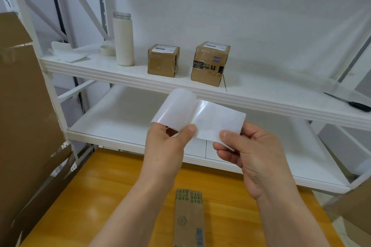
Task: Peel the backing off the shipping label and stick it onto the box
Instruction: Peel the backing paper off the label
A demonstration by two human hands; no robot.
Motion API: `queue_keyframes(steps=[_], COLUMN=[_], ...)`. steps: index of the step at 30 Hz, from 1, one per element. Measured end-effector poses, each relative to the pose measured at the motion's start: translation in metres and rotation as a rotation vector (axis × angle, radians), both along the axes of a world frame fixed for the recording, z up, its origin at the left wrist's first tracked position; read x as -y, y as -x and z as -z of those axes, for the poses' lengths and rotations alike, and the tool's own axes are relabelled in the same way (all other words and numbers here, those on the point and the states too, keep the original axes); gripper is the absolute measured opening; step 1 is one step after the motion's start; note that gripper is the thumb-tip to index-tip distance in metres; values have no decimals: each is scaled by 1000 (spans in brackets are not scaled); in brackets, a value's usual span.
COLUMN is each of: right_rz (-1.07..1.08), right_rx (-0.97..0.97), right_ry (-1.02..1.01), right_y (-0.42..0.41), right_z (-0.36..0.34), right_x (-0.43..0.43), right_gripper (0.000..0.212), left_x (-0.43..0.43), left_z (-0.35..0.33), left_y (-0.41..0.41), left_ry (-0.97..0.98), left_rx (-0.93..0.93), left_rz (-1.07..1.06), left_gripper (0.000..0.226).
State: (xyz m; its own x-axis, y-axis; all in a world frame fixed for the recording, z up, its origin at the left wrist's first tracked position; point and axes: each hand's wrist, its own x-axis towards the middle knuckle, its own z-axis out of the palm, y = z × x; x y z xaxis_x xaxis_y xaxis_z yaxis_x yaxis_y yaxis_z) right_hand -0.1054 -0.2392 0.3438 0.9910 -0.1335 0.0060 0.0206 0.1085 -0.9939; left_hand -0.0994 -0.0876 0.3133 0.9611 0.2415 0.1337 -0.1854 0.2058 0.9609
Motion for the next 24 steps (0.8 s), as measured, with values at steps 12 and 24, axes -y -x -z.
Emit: queue_keyframes(steps=[12, 24], right_rz=[-11, -15], right_rx=[-12, -39], right_ry=[4, 8], right_y=[-2, -3], right_z=[2, 6], right_x=[0, -4], right_gripper=[24, 22], left_x=[-6, -10], left_z=[-1, 6], left_y=[-5, -9], left_ry=[148, 111], left_rx=[-33, 3], left_rz=[-84, -151], left_gripper=[16, 16])
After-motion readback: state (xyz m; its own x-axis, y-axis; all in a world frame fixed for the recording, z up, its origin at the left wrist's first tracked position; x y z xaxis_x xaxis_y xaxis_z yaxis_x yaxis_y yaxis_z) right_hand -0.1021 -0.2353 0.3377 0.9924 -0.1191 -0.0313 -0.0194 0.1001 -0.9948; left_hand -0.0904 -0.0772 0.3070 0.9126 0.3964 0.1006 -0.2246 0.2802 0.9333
